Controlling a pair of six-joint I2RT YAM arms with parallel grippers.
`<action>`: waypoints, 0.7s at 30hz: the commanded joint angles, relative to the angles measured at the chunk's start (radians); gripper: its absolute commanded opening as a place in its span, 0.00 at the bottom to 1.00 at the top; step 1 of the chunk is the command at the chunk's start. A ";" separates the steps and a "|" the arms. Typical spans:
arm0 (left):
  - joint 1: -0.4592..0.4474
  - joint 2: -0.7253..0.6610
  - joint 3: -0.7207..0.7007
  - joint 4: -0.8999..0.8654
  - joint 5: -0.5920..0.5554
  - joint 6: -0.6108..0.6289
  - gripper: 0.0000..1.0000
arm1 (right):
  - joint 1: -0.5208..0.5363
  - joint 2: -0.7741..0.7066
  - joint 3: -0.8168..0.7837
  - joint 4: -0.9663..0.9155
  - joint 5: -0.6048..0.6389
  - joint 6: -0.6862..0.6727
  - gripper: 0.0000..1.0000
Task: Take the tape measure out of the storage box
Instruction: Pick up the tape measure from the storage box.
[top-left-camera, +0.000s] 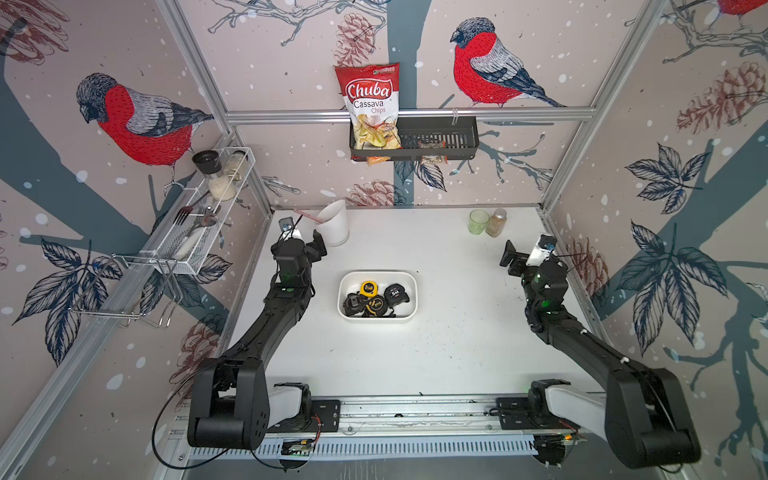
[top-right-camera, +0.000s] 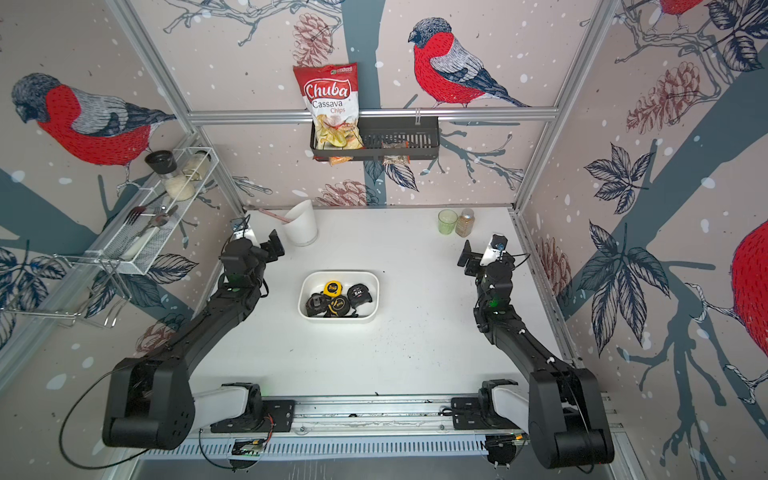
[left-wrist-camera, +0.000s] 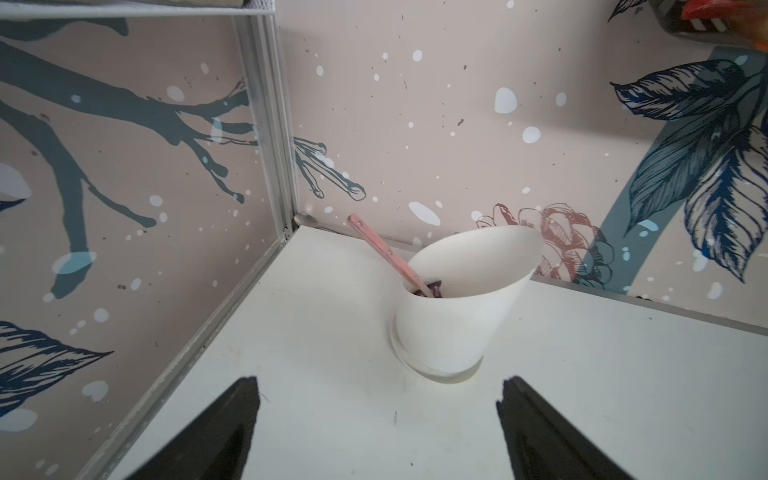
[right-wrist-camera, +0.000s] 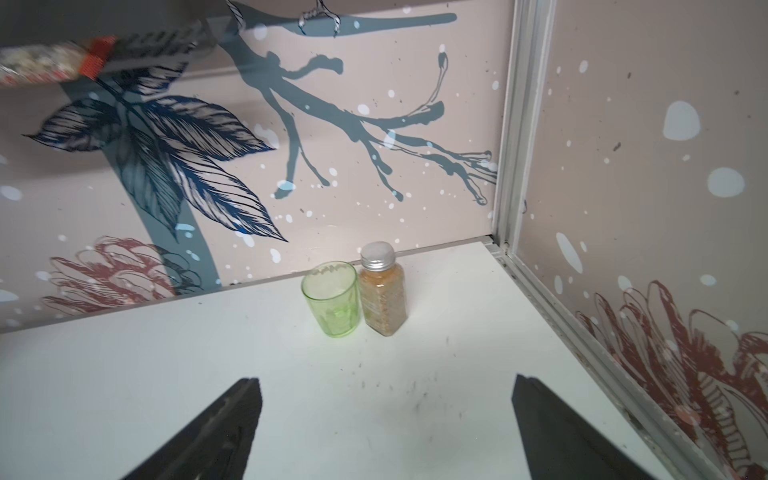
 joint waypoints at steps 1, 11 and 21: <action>-0.030 0.010 0.132 -0.355 0.122 -0.135 0.96 | 0.041 0.015 0.119 -0.228 -0.073 0.188 1.00; -0.153 0.247 0.602 -1.080 0.275 -0.268 0.85 | 0.428 0.381 0.717 -0.841 0.000 0.105 1.00; -0.330 0.272 0.508 -1.222 0.398 -0.302 0.94 | 0.535 0.499 0.838 -0.935 -0.002 0.041 1.00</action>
